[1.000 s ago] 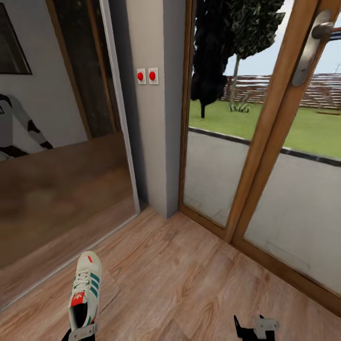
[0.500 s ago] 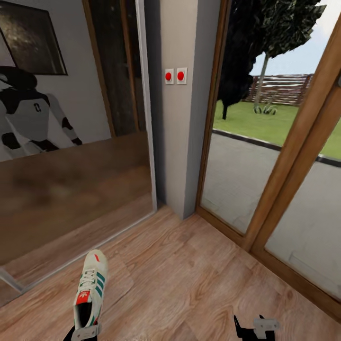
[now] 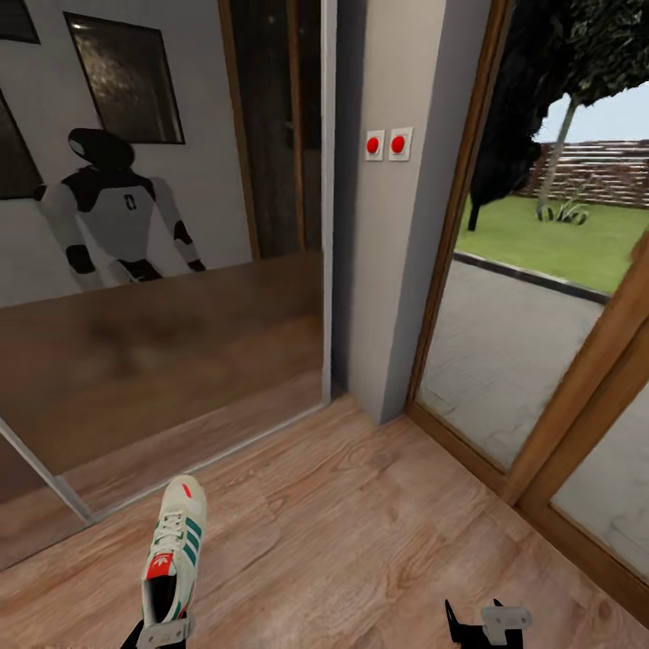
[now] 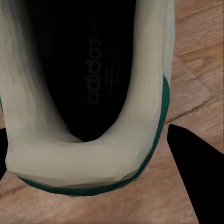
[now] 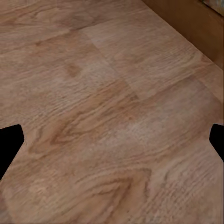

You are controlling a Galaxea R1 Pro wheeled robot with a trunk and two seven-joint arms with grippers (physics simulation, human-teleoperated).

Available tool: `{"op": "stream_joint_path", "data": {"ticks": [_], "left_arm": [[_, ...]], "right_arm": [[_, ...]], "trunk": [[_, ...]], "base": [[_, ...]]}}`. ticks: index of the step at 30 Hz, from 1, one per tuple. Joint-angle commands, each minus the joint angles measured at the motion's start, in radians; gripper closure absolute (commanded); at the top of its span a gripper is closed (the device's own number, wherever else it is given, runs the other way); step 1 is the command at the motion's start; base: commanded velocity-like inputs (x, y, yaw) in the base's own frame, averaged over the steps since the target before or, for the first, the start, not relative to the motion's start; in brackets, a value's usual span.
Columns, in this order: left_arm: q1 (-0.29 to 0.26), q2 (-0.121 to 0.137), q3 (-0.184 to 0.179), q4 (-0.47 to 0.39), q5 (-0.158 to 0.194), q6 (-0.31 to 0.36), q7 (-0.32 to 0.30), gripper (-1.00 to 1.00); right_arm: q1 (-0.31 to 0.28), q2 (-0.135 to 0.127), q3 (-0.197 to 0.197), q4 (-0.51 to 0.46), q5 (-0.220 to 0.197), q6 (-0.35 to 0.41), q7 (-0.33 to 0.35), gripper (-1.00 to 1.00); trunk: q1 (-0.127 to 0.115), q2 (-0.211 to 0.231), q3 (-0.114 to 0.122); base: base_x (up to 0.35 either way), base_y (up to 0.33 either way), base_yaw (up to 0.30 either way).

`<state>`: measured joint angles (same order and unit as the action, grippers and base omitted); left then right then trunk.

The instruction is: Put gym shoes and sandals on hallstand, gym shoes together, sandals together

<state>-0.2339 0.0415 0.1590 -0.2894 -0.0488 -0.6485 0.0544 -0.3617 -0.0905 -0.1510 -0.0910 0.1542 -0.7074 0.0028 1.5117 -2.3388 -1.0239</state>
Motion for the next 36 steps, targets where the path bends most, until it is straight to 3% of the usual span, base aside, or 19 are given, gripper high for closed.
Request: {"op": "stream_joint_path", "data": {"ticks": [1, 17, 36], "left_arm": [[-0.001, 0.0, 0.0, 0.001, -0.006, -0.003, 0.007, 1.0], [-0.001, -0.002, 0.001, 0.001, -0.006, -0.003, 0.008, 1.0], [-0.001, -0.001, 0.001, 0.001, -0.002, -0.003, 0.011, 1.0]], "right_arm": [[0.0, 0.0, -0.009, 0.001, 0.01, -0.003, 0.0, -1.0], [0.0, 0.0, -0.009, 0.001, 0.01, -0.003, 0.0, -1.0], [0.0, 0.0, -0.009, 0.001, 0.01, -0.003, 0.0, -1.0]], "trunk": [[0.0, 0.0, -0.001], [0.0, 0.0, -0.001], [0.0, 0.0, -0.001]], "base": [[0.244, -0.133, 0.278], [0.257, -0.141, 0.278], [0.02, -0.009, 0.278]]}}
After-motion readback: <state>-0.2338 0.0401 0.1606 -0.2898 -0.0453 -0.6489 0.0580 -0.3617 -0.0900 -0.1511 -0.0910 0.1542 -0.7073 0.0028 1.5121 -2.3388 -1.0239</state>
